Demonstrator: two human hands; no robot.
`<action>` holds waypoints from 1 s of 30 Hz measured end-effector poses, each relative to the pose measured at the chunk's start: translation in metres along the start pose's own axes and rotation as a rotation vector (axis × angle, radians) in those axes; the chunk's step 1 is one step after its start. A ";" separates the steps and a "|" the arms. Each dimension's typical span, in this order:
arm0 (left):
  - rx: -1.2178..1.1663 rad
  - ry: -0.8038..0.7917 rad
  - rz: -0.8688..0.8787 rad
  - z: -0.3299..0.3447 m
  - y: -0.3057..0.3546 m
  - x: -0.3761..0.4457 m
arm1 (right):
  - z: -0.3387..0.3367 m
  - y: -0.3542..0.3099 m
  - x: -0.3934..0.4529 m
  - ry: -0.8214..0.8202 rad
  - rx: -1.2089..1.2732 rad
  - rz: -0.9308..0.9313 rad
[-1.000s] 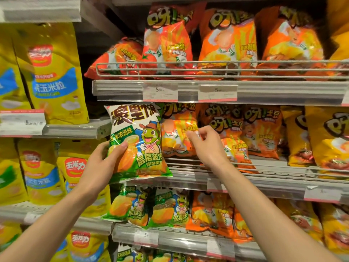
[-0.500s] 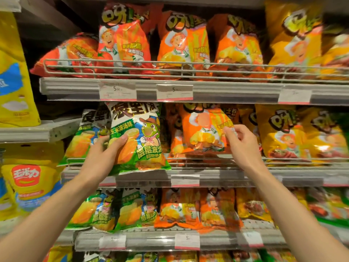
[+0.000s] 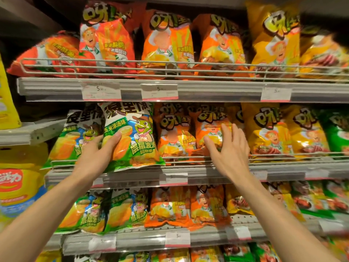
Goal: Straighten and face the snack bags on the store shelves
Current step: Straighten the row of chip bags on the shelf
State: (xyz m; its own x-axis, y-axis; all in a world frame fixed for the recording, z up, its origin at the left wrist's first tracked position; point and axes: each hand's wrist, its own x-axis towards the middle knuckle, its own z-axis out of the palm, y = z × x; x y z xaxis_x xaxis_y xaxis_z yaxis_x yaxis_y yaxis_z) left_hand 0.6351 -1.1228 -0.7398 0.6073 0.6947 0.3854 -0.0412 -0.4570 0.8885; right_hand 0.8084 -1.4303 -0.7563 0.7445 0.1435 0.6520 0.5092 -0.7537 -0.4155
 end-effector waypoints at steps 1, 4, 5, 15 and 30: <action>-0.008 -0.009 -0.001 0.000 0.001 0.000 | 0.003 0.000 0.001 -0.030 -0.025 -0.003; -0.006 -0.051 -0.004 0.000 0.003 -0.001 | 0.002 0.008 0.012 -0.061 -0.049 -0.033; -0.002 -0.063 -0.008 -0.001 0.003 -0.001 | 0.001 0.012 0.014 -0.072 -0.061 -0.045; -0.121 -0.171 0.004 -0.006 -0.003 0.000 | 0.008 0.023 -0.004 -0.082 -0.148 -0.030; 0.601 -0.009 0.231 -0.001 -0.004 0.045 | 0.053 -0.061 -0.007 -0.171 -0.069 -0.262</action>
State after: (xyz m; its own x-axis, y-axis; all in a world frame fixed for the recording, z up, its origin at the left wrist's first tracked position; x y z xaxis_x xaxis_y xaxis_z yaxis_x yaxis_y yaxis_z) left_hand 0.6622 -1.0896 -0.7255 0.6430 0.5375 0.5456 0.2783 -0.8276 0.4874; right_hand 0.7955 -1.3515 -0.7693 0.6571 0.4397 0.6123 0.6667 -0.7181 -0.1998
